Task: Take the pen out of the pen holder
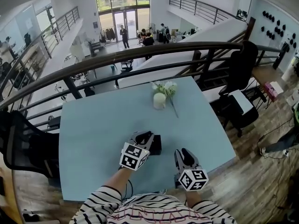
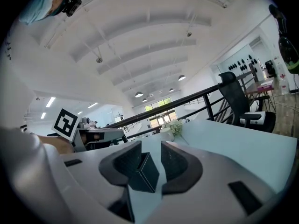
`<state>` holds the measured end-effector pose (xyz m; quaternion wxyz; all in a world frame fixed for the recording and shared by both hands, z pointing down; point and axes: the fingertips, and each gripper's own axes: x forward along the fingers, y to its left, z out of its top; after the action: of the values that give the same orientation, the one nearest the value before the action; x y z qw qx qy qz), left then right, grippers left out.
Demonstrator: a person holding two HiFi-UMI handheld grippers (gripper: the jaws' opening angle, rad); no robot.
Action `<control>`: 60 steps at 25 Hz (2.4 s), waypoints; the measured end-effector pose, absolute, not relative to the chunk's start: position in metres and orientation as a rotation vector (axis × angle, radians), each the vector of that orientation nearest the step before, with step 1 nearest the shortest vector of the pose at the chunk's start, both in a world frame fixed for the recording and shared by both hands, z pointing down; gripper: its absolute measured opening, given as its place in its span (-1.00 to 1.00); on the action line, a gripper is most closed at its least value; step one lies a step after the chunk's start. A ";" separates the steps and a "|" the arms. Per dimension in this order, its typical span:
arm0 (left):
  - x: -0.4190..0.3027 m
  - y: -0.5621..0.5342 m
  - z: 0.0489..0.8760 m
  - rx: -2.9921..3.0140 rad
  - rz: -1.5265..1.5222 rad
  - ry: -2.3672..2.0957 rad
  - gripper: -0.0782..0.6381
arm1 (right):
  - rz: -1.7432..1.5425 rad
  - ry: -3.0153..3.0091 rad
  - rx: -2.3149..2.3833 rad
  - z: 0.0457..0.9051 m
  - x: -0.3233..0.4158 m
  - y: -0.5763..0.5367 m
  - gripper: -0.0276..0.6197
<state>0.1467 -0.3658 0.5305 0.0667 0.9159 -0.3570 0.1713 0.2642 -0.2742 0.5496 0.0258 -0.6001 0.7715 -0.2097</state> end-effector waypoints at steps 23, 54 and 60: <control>0.006 -0.302 0.469 2.817 0.269 -1.121 -0.62 | -0.549 2.283 -2.012 0.528 0.171 -0.216 -0.76; -0.079 -0.211 0.501 2.735 0.209 -1.147 -0.63 | -0.542 2.222 -2.140 0.542 0.120 -0.132 -0.83; -0.083 -0.201 0.504 2.726 0.209 -1.157 -0.63 | -0.539 2.224 -2.150 0.544 0.120 -0.124 -0.83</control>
<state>-0.0830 -0.2008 0.5041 0.0865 0.9148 -0.3882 0.0701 0.1199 -0.1244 0.5435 0.0009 -0.6846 0.7084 -0.1716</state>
